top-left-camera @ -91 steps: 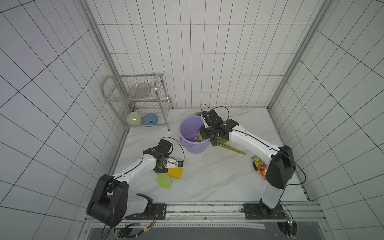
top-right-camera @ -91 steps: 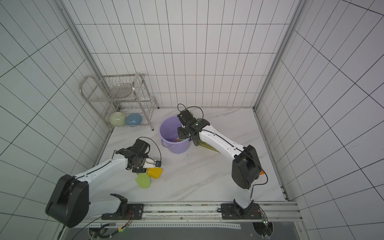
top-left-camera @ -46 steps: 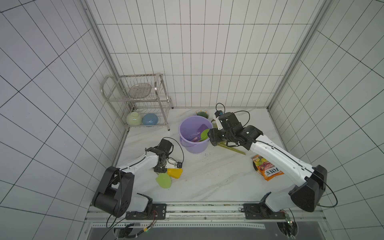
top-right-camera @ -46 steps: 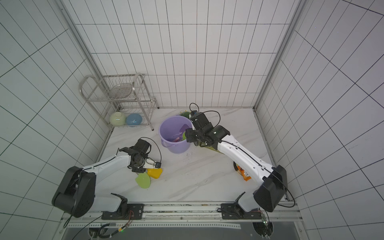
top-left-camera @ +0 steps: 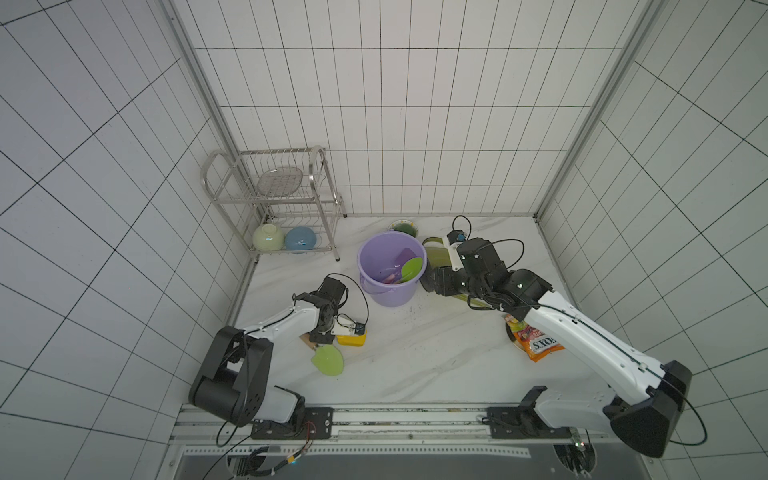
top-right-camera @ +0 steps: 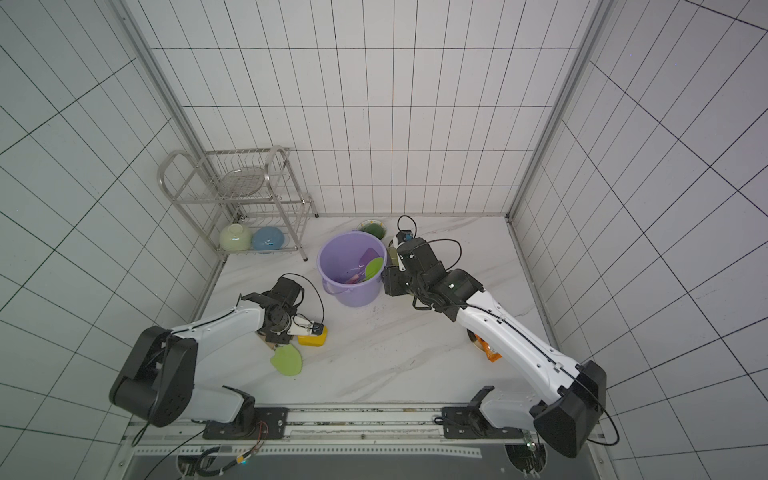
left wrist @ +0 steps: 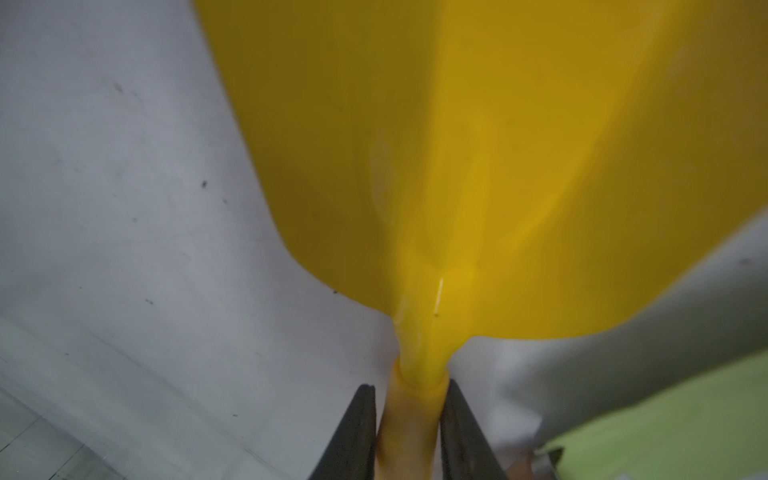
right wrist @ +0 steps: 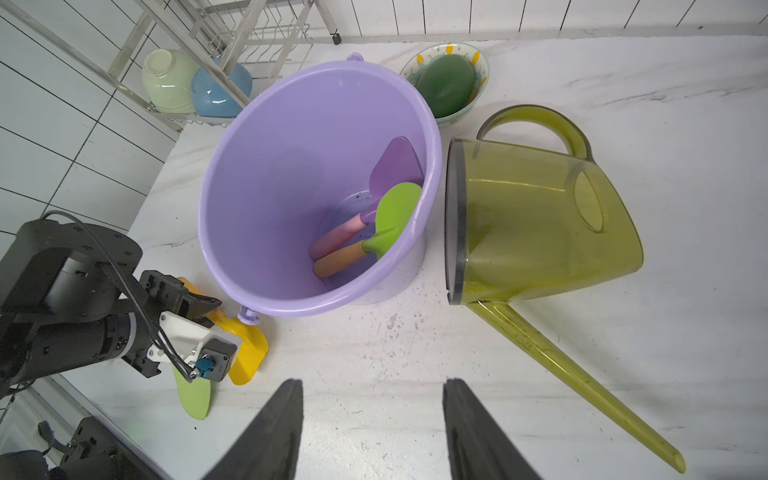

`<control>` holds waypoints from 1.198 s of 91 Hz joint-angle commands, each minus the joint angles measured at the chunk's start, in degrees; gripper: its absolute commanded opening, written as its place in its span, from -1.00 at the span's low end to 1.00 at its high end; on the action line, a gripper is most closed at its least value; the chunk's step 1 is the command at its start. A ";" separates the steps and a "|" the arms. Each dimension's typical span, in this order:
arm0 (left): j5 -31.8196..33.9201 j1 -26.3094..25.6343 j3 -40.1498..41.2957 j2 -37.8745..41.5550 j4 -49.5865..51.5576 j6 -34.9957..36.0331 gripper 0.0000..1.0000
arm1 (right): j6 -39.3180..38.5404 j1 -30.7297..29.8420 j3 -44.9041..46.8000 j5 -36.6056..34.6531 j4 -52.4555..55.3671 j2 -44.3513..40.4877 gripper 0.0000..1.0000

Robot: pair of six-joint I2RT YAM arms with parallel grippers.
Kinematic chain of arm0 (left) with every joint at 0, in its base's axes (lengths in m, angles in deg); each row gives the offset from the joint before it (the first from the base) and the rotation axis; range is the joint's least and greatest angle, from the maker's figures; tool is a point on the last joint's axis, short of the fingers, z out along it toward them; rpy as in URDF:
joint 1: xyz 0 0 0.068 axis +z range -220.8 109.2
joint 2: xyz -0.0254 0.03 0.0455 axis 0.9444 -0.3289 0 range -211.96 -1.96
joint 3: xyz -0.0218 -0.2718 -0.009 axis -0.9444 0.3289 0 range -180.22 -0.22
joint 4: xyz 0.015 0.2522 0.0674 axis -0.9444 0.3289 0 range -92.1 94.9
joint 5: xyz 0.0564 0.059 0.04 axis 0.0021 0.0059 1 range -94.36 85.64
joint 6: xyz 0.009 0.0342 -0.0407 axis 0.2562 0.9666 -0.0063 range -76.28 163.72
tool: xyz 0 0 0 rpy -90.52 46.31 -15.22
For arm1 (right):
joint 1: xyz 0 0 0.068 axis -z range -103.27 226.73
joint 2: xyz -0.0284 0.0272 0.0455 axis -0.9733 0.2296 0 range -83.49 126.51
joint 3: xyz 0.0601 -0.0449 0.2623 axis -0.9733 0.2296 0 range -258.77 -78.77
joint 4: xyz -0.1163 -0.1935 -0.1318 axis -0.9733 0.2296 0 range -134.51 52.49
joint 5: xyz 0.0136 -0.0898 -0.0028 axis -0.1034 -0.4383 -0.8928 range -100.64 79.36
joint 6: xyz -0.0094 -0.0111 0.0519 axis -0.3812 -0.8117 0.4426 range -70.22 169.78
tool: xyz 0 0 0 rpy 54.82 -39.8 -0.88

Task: Organize the gardening tools
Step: Pick up the gardening tool from the center of the board.

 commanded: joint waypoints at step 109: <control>-28.82 0.30 -11.99 14.12 13.52 -17.16 -0.64 | 15.74 -7.39 8.43 21.92 -19.68 6.80 0.07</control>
